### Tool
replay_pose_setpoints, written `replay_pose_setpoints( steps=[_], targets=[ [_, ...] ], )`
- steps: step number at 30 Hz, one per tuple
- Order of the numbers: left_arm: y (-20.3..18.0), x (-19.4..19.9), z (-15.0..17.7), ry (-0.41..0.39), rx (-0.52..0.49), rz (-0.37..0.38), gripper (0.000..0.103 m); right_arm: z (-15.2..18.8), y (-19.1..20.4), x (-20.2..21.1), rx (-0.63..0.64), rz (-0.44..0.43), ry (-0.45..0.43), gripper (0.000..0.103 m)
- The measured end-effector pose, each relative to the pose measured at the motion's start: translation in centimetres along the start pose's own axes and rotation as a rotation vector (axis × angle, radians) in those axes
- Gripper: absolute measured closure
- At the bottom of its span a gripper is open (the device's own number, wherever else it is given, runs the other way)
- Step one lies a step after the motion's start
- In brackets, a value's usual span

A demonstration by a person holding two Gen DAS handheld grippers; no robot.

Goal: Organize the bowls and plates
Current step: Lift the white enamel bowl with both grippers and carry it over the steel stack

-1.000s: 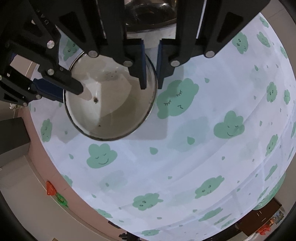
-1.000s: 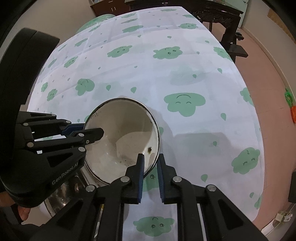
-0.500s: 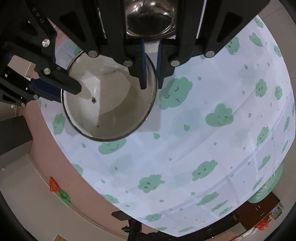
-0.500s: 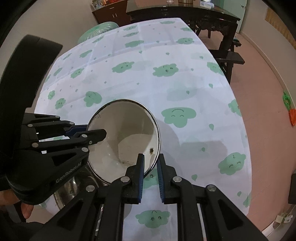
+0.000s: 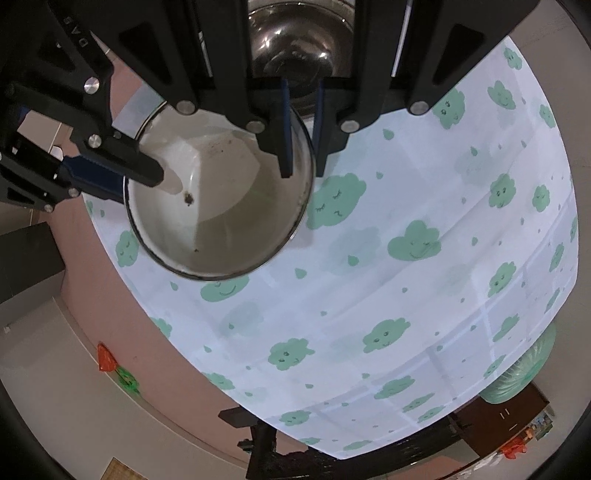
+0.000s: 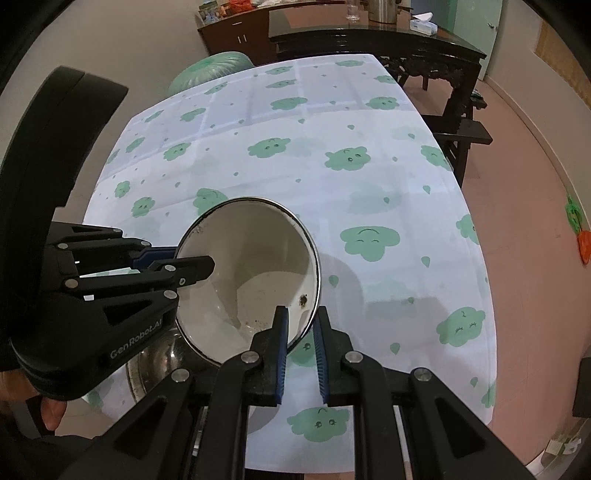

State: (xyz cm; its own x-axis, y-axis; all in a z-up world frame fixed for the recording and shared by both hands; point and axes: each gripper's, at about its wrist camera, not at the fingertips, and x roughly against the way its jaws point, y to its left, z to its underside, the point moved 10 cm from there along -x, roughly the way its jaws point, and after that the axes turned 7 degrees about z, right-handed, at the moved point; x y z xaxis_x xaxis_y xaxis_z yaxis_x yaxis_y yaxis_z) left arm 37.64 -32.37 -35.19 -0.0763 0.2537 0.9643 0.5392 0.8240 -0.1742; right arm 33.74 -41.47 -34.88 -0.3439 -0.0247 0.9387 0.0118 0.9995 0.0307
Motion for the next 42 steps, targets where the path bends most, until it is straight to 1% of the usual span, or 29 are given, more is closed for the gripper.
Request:
replay_pose_setpoints(
  steps=[15,24,42],
  targets=[
    [2.0,1.7,2.8,-0.008,0.032,-0.013,0.096,1.0,3.4,1.1,0.048,-0.013,-0.007,0.088],
    [3.0,2.3,4.7,-0.006,0.035,-0.020,0.096,2.0,5.3,1.5,0.065,-0.014,-0.004,0.088],
    [3.4,2.8,8.0,0.007,0.021,-0.020,0.096,4.7,7.6,2.0,0.067,-0.010,0.014,0.087]
  ],
)
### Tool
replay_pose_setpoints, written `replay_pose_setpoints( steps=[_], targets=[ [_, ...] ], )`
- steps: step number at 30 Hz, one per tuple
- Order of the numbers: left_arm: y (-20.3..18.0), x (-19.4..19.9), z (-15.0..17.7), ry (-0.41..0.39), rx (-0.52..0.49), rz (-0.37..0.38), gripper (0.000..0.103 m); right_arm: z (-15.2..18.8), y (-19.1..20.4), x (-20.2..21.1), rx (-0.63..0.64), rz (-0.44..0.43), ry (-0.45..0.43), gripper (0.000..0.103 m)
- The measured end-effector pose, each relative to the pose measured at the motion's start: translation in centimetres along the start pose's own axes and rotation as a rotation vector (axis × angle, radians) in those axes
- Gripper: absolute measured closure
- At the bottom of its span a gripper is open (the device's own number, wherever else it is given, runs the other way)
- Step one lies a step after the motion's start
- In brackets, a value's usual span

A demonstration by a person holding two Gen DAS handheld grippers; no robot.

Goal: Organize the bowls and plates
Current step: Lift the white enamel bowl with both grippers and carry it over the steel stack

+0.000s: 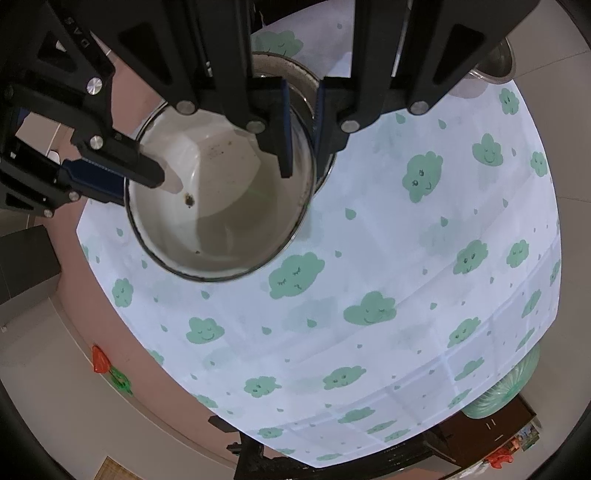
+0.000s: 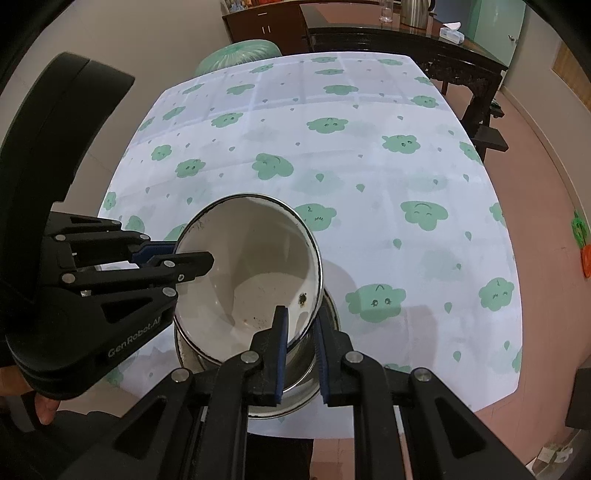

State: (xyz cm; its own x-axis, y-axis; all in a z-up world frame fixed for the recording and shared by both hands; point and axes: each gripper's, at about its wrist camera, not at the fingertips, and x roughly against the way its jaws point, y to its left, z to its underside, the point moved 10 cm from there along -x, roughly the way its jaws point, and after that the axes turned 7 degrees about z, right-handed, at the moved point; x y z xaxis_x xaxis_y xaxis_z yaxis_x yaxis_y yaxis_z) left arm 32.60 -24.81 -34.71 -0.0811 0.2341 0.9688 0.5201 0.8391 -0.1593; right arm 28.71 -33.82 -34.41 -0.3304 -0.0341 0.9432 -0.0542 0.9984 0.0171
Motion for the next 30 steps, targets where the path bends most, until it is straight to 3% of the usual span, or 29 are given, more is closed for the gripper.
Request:
replay_pose_setpoints(
  steps=[30],
  targets=[
    [0.4,-1.5,3.8,0.052,-0.006,-0.003,0.096,3.2,2.2,-0.7,0.011,-0.005,0.048,0.087]
  ],
)
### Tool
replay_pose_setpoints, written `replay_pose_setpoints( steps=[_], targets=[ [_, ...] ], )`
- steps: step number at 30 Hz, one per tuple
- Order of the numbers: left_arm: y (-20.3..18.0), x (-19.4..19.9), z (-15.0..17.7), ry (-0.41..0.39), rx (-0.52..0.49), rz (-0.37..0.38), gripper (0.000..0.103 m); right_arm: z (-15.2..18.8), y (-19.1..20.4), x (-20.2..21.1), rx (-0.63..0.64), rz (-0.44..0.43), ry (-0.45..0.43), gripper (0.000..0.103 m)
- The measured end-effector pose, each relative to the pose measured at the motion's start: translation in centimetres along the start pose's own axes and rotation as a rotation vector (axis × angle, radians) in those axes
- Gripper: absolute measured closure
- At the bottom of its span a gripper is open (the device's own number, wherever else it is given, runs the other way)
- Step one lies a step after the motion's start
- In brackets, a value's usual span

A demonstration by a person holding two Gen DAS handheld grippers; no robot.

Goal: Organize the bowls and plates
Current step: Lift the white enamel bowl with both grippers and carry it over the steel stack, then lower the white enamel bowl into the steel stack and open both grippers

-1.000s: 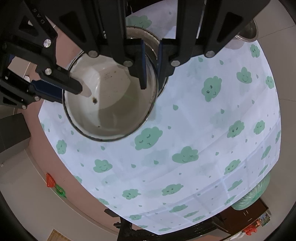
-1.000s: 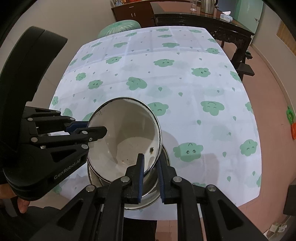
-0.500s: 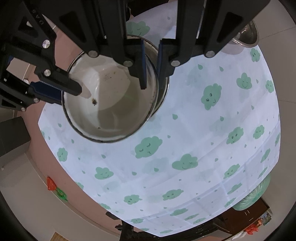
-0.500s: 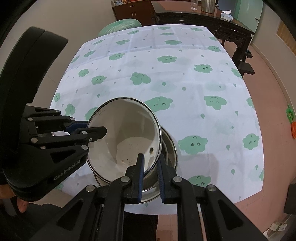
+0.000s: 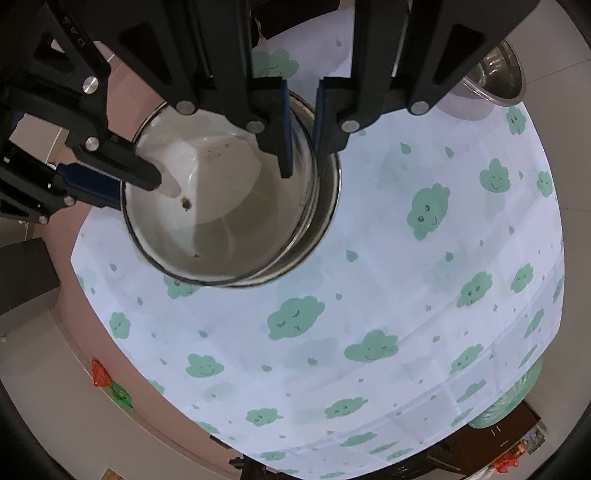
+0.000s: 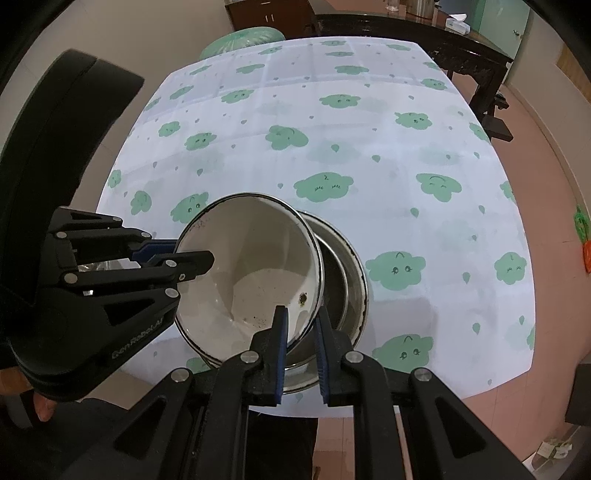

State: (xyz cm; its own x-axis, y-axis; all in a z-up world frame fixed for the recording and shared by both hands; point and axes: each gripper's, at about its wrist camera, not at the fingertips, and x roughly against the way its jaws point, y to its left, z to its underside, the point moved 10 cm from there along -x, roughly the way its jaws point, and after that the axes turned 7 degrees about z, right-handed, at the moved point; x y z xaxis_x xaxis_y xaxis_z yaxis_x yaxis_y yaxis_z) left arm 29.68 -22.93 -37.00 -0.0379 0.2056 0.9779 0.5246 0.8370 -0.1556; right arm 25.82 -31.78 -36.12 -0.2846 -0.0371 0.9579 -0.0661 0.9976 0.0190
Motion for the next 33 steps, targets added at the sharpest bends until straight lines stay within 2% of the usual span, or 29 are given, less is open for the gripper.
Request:
replay_pose_setpoints(
  steps=[33],
  targets=[
    [-0.2,-3.4,1.2,0.066,-0.006,0.007,0.095,1.0,-0.3,-2.9,0.010,-0.005,0.079,0.087]
  ],
)
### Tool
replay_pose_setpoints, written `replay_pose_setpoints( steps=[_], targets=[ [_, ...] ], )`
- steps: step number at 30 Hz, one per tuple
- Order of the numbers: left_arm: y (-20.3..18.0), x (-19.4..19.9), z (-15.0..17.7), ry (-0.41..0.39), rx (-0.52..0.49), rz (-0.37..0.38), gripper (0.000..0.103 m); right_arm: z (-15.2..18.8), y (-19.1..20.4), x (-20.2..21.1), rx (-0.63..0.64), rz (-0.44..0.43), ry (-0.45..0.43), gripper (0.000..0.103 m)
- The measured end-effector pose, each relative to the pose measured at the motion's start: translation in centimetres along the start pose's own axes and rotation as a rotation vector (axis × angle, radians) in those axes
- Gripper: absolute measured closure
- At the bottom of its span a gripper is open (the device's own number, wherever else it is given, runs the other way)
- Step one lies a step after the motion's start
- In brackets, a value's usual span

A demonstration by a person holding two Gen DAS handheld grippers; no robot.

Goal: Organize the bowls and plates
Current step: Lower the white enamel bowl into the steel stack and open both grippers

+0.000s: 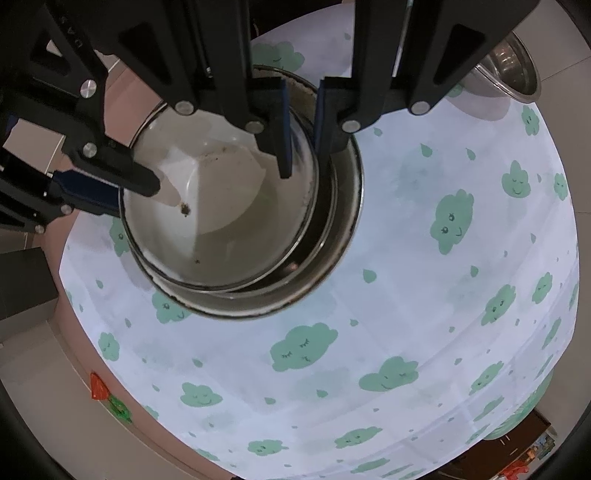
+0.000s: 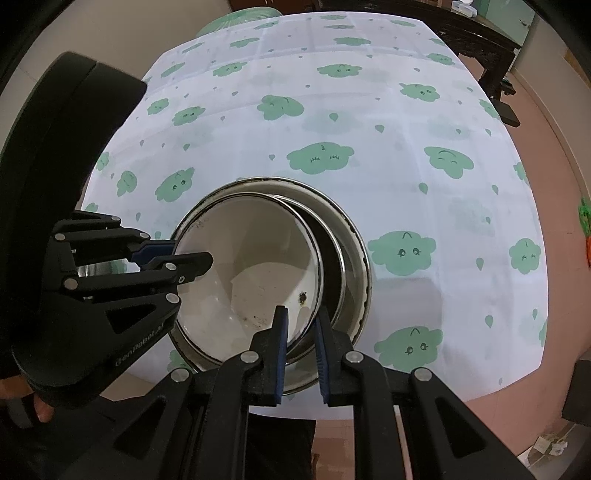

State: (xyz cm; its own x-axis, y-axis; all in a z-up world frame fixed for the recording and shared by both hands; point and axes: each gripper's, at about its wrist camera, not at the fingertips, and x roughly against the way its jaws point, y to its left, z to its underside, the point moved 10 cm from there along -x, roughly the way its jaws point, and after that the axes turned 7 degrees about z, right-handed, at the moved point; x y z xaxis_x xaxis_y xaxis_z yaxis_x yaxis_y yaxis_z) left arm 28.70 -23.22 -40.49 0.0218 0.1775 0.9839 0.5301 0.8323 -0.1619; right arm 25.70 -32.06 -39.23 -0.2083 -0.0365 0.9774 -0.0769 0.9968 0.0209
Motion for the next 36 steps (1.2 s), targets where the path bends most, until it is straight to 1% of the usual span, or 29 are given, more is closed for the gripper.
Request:
replay_pose_setpoints(
  steps=[15,23,28,36],
  targets=[
    [0.3,-1.5,0.1,0.034,0.001,0.004,0.094,0.2,0.1,-0.7,0.032,0.017,0.022,0.087],
    [-0.1,-1.2,-0.5,0.036,-0.001,0.002,0.094,0.1,0.2,-1.2,0.036,0.029,0.017,0.087],
    [-0.1,-1.3,-0.4,0.041,0.000,0.000,0.093,0.1,0.5,-1.1,0.063,0.049,0.016,0.087],
    [0.1,-1.2,-0.9,0.042,0.003,0.004,0.092,-0.1,0.4,-1.0,0.055,0.040,0.016,0.087]
  ],
)
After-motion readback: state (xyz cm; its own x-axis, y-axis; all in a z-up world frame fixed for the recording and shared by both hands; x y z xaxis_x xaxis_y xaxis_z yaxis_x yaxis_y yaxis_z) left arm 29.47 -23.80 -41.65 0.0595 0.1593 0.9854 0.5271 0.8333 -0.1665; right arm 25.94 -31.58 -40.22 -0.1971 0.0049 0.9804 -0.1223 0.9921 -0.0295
